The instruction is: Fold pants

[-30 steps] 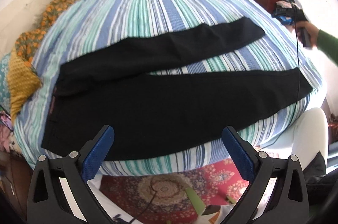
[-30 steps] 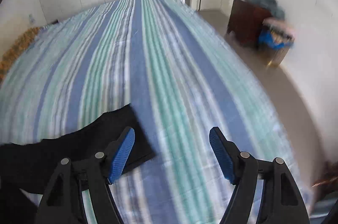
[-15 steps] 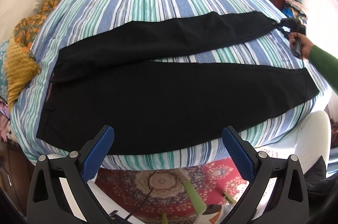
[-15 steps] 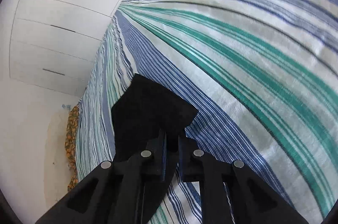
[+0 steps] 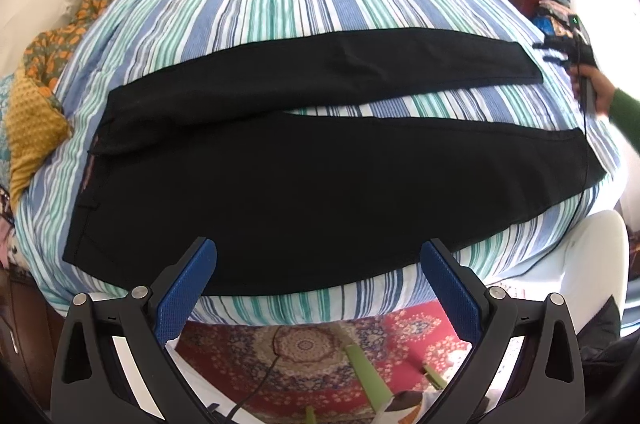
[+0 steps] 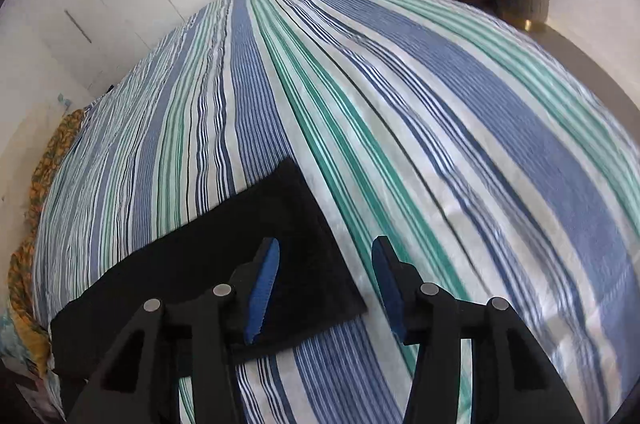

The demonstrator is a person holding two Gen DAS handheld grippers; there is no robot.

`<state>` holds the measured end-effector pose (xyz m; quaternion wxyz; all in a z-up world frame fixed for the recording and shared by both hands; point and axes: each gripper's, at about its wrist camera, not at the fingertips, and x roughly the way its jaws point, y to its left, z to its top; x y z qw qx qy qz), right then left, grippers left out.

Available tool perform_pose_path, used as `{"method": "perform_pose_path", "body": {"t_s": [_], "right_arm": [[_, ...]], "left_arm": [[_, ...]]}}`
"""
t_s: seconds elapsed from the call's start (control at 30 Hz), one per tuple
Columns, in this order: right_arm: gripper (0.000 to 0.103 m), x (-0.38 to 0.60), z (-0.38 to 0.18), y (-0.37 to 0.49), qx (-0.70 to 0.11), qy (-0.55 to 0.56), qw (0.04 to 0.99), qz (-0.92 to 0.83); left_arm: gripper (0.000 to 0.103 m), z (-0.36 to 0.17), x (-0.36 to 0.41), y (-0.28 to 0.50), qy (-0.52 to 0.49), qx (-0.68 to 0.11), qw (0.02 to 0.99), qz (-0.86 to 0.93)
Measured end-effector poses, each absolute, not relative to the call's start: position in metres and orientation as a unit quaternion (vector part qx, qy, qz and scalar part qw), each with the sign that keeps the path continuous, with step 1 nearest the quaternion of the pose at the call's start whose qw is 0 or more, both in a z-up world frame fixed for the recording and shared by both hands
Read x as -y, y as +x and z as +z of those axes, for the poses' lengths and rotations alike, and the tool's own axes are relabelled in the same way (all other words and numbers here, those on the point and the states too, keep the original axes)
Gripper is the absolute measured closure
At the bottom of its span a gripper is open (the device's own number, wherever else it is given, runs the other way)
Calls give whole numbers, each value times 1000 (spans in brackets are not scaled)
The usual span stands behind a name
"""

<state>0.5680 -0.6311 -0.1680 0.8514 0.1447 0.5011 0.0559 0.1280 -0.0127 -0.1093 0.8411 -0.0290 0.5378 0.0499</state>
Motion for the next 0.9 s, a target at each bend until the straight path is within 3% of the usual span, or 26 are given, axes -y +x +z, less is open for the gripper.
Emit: {"method": "perform_pose_path", "body": {"t_s": [0.2,0.27,0.3,0.5,0.57,0.63,0.7,0.77,0.83,0.9], "right_arm": [[55,590,-194,647,-573,77,810,94],[94,580,-206,649,-589,63,797,122],[98,570,-203,648,-583,12,804,118],[99,565,-171,642,-491,-54,867,59],[89,568,-184,640,-515,-55,855,26],[51,572,-190,625,-510,-64,858,-12],[44,572,-176,599,-466,-55,883,-25],[29,566,-160,572,-444,-16,896,1],[26,551,-146,546,-435,16,899,37],[24,527,-138,519,-433,30,898,77]], "left_arm": [[1,-110,17,131,-16,-541,839,54],[1,-112,15,132,-14,-544,837,58],[1,-114,13,133,-17,-545,836,60],[1,-129,2,147,-13,-532,843,77],[1,-134,-8,161,10,-521,848,101],[1,-137,-29,184,34,-499,857,128],[1,-138,-58,208,35,-465,870,161],[1,-146,-90,240,26,-442,877,188],[1,-169,-117,275,27,-439,874,208],[1,-217,-141,308,39,-496,833,244]]}}
